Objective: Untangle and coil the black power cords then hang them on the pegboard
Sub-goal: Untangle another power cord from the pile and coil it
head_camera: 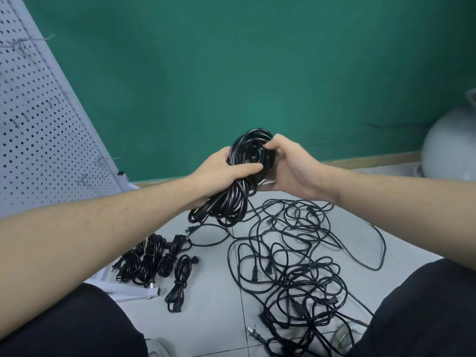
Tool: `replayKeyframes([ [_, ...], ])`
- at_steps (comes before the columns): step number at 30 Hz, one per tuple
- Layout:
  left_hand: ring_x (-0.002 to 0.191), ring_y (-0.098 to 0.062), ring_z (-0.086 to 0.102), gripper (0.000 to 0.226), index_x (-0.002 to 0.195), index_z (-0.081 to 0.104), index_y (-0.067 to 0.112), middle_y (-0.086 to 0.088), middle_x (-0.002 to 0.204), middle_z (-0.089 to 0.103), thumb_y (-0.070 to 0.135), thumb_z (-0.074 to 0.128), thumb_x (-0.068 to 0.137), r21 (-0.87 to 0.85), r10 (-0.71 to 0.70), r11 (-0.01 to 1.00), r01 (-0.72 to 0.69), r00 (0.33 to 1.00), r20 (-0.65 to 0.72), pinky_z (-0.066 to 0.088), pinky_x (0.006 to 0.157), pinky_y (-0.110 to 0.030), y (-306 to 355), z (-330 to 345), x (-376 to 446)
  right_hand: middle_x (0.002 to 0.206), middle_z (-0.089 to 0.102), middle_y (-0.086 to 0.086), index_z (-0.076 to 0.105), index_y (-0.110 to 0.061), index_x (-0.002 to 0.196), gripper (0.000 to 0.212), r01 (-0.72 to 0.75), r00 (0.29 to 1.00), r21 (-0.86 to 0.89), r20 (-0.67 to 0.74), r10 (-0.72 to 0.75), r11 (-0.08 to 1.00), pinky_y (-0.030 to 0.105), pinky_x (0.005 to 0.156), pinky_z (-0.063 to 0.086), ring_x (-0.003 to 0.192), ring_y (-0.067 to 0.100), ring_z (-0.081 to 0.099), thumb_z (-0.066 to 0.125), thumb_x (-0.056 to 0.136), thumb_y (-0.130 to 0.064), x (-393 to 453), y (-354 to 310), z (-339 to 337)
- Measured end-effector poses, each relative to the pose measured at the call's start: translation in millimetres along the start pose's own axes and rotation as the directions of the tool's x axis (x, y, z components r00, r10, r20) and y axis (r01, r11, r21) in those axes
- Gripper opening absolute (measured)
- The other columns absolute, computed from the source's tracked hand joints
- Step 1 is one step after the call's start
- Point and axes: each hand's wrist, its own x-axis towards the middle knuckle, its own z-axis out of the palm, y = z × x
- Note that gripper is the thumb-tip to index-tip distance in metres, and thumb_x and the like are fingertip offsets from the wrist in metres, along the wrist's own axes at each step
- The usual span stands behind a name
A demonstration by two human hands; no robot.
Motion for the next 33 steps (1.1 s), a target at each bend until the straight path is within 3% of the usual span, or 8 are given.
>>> replayKeyframes([
  [5, 0.09, -0.021, 0.075, 0.036, 0.127, 0.059, 0.019, -0.008, 0.112, 0.072, 0.022, 0.072, 0.093, -0.142, -0.028, 0.989, 0.042, 0.995, 0.101, 0.06, 0.076, -0.036, -2.8, -11.2, -2.0, 0.099, 0.066, 0.009, 0.063, -0.02, 0.103, 0.039, -0.054, 0.998, 0.017, 0.025, 0.054, 0.998, 0.056, 0.105, 0.046, 0.088, 0.028, 0.067, 0.028, 0.085, -0.014, 2.1, -1.1, -7.9],
  [9, 0.069, -0.014, 0.069, 0.025, 0.121, 0.06, 0.02, -0.002, 0.089, 0.07, 0.021, 0.066, 0.097, -0.128, -0.035, 0.991, 0.04, 0.998, 0.043, 0.052, 0.067, -0.031, -1.2, -12.3, -3.3, 0.083, 0.064, -0.004, 0.06, -0.031, 0.109, 0.052, -0.043, 0.998, -0.266, -0.053, 0.03, 0.963, 0.041, 0.087, 0.051, 0.078, 0.016, 0.055, 0.037, 0.089, 0.011, 6.4, 3.8, -1.7],
  [14, 0.074, -0.015, 0.069, 0.031, 0.115, 0.062, 0.025, 0.0, 0.088, 0.071, 0.033, 0.067, 0.085, -0.053, -0.002, 0.999, 0.004, 1.0, 0.024, 0.056, 0.079, -0.038, 0.0, -13.3, -3.5, 0.106, 0.07, -0.017, 0.067, -0.04, 0.111, 0.027, -0.017, 0.997, -0.511, -0.068, -0.021, 0.859, 0.034, 0.092, 0.047, 0.111, 0.009, 0.059, 0.073, 0.091, -0.023, 13.2, 4.1, -4.8],
  [19, 0.072, -0.011, 0.07, 0.017, 0.112, 0.062, 0.029, 0.005, 0.086, 0.071, 0.024, 0.063, 0.096, -0.012, 0.038, 0.999, -0.037, 0.998, 0.051, 0.056, 0.081, -0.035, 1.3, -10.8, -5.6, 0.101, 0.077, 0.004, 0.073, -0.009, 0.107, 0.016, 0.079, 0.991, -0.572, -0.041, -0.124, 0.816, 0.038, 0.096, 0.056, 0.097, 0.012, 0.071, 0.07, 0.094, -0.017, 11.0, 7.2, -5.1],
  [22, 0.086, -0.015, 0.074, 0.017, 0.114, 0.059, 0.033, 0.0, 0.101, 0.073, 0.028, 0.062, 0.099, -0.043, 0.037, 0.998, -0.035, 0.998, 0.043, 0.058, 0.088, -0.038, 1.0, -13.7, -5.8, 0.076, 0.073, -0.01, 0.069, -0.022, 0.093, 0.012, 0.141, 0.977, -0.707, -0.013, -0.212, 0.693, 0.017, 0.074, 0.053, 0.068, -0.003, 0.064, 0.066, 0.096, -0.01, 7.8, 1.6, -9.2],
  [28, 0.079, -0.021, 0.072, 0.015, 0.115, 0.054, 0.033, -0.011, 0.103, 0.068, 0.024, 0.057, 0.103, -0.126, -0.022, 0.991, 0.042, 0.988, 0.156, 0.059, 0.078, -0.042, 6.6, -13.4, -12.4, 0.085, 0.072, -0.013, 0.058, -0.039, 0.082, 0.019, 0.038, 0.97, -0.929, -0.054, -0.237, 0.369, 0.028, 0.079, 0.051, 0.075, 0.001, 0.065, 0.06, 0.099, -0.032, 10.8, 8.4, -14.5],
  [30, 0.084, -0.023, 0.07, 0.018, 0.115, 0.053, 0.037, -0.013, 0.106, 0.066, 0.024, 0.057, 0.103, -0.11, -0.03, 0.993, 0.05, 0.984, 0.174, 0.059, 0.082, -0.045, 9.4, -12.8, -13.3, 0.09, 0.075, -0.007, 0.055, -0.043, 0.077, 0.022, -0.01, 0.962, -0.943, -0.099, -0.253, 0.333, 0.033, 0.084, 0.054, 0.084, 0.013, 0.069, 0.059, 0.099, -0.038, 12.3, 8.1, -16.5],
  [33, 0.085, -0.027, 0.07, 0.019, 0.115, 0.053, 0.04, -0.015, 0.105, 0.067, 0.027, 0.057, 0.102, -0.102, -0.033, 0.994, 0.046, 0.991, 0.13, 0.059, 0.088, -0.052, 9.7, -14.9, -11.6, 0.085, 0.075, -0.008, 0.059, -0.041, 0.079, 0.019, -0.061, 0.971, -0.936, -0.136, -0.197, 0.348, 0.029, 0.078, 0.055, 0.072, 0.01, 0.067, 0.058, 0.097, -0.047, 17.4, 5.1, -14.4],
])
